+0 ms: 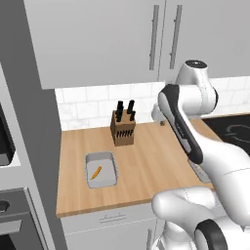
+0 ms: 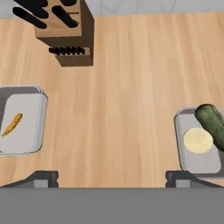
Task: Take the meat container that has the shrimp and place it on the second highest rack of the freezer. Then take the vegetable container that has the mushroom and cucumber and place it on the highest rack of the freezer.
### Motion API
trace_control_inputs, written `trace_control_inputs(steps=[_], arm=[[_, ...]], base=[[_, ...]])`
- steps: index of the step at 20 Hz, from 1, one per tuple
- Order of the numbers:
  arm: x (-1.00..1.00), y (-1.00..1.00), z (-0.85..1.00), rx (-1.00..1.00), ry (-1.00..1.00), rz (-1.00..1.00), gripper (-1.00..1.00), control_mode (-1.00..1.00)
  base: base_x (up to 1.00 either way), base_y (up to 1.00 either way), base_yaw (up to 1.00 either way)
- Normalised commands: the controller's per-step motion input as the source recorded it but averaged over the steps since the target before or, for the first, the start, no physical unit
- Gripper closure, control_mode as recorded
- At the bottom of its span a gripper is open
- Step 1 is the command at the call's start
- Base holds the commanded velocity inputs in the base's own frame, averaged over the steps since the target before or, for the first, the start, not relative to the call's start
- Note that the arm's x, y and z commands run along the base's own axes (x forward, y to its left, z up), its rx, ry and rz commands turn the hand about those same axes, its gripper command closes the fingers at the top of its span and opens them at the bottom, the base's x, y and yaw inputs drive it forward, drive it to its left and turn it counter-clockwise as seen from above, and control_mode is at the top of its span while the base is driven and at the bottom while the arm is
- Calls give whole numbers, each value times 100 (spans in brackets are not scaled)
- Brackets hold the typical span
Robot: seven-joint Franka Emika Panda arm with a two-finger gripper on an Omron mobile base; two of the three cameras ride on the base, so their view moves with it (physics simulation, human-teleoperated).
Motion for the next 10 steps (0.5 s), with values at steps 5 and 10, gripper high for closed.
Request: trace_control_inputs(steps=[5, 10], arm=[[-25, -33, -20, 2, -14, -18, -100, -100], [-16, -63, -25, 12, -12, -35, -100, -100]], base=[[0, 0, 0], [0, 0, 0]])
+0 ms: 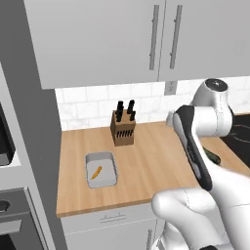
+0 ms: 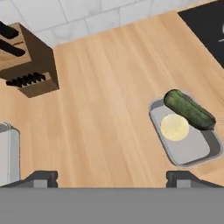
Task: Take the meat container that has the shrimp and place it on the second highest rack of the freezer. Then take the vegetable container that has the mushroom and cucumber and place it on the highest rack of the freezer.
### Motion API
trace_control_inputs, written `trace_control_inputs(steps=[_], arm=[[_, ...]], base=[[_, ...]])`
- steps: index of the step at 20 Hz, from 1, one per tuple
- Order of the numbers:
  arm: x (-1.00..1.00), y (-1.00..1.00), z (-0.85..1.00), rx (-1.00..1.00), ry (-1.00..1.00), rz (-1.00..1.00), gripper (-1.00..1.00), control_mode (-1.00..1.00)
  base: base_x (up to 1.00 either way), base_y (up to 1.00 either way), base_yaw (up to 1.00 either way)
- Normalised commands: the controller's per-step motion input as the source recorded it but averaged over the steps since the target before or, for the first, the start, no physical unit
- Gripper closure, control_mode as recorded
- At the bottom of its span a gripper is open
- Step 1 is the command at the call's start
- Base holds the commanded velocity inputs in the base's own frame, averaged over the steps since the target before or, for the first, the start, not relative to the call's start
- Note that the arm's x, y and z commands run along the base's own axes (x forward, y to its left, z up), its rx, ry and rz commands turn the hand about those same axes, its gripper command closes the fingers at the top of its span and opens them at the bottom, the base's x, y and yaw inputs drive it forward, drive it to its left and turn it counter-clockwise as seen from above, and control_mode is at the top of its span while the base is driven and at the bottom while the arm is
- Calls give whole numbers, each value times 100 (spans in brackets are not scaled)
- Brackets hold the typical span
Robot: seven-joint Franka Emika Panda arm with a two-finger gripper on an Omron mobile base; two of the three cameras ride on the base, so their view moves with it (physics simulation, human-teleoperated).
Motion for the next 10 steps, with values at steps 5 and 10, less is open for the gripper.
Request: trace_control_inputs(steps=[5, 10], arm=[[-25, -78, -29, 17, -4, -46, -100, -100], [-17, -87, -28, 25, 0, -52, -100, -100]], base=[[0, 0, 0], [0, 0, 0]])
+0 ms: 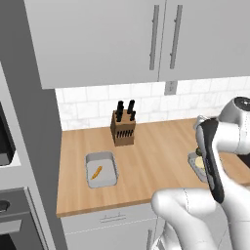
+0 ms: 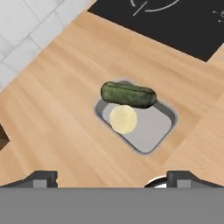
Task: Take the meat container that has the shrimp and place it on the second highest rack of the freezer. Then take the vegetable container that has the mushroom and cucumber and place it on the highest rack of the freezer.
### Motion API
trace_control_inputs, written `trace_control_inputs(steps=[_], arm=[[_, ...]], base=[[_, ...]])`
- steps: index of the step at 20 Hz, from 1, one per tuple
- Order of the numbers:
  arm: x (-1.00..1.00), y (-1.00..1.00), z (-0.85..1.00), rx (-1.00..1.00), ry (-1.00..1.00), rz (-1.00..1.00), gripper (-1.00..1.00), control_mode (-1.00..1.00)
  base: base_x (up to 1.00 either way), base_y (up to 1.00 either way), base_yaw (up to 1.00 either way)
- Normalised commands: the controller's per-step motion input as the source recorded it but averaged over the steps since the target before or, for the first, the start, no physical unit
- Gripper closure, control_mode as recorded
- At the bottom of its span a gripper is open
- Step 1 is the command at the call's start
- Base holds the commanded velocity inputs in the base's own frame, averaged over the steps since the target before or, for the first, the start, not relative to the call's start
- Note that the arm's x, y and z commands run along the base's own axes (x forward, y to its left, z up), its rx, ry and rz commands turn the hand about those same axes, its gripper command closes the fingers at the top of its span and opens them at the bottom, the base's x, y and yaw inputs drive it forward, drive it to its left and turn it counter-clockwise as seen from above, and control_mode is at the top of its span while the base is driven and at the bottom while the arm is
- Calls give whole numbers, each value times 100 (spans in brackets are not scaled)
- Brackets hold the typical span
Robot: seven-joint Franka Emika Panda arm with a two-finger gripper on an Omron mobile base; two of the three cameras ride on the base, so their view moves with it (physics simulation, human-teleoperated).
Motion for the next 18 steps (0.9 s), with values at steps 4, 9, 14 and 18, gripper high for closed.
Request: trace_control_inputs(steps=[4, 9, 14, 18], arm=[[0, -76, -35, 30, 6, -55, -100, -100], [0, -44, -32, 20, 17, -21, -100, -100], [-1, -10, -50, 2, 17, 0, -100, -100], [-4, -17, -74, 0, 6, 0, -100, -100]], base=[[0, 0, 0], [0, 0, 0], [0, 0, 0], [0, 0, 0]])
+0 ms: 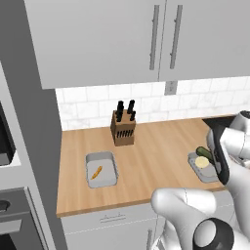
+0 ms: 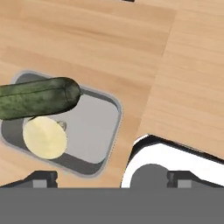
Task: Take the meat container that has the shrimp and place it on the second highest rack of the freezer. Then take the vegetable container that has the mushroom and cucumber and place it on the highest rack of the freezer.
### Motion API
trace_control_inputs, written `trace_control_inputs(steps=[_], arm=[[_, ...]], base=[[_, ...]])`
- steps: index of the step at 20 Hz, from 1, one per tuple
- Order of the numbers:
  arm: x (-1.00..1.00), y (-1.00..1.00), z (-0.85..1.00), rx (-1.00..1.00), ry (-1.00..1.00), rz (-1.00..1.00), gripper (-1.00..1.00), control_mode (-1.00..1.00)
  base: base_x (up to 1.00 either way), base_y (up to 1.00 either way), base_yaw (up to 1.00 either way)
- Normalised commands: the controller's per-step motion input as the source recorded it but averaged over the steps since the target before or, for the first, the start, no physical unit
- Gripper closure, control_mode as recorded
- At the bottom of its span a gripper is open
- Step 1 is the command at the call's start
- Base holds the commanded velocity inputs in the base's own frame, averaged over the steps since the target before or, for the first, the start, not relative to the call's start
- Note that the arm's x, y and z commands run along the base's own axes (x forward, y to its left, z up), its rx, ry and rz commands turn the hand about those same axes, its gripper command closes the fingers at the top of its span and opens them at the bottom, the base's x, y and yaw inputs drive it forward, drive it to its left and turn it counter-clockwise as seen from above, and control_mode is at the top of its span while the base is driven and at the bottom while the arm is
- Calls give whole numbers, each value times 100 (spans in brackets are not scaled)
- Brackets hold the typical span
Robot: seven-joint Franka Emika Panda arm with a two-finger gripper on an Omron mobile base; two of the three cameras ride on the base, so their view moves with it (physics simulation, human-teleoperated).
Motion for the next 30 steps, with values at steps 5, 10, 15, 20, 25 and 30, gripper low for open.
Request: trace_control_inputs(steps=[5, 10, 15, 20, 25, 30], arm=[[0, -27, -83, 5, 0, -3, -100, -100], [7, -20, -59, 9, 0, -2, -100, -100], [31, -11, -29, 14, 0, 0, -100, -100], [14, 0, -2, 3, 0, 0, -100, -100], [18, 3, -6, 0, 3, 0, -100, -100], [22, 7, -20, 0, 5, 0, 100, -100]], base=[[0, 0, 0], [0, 0, 0], [0, 0, 0], [0, 0, 0], [0, 0, 0], [0, 0, 0]])
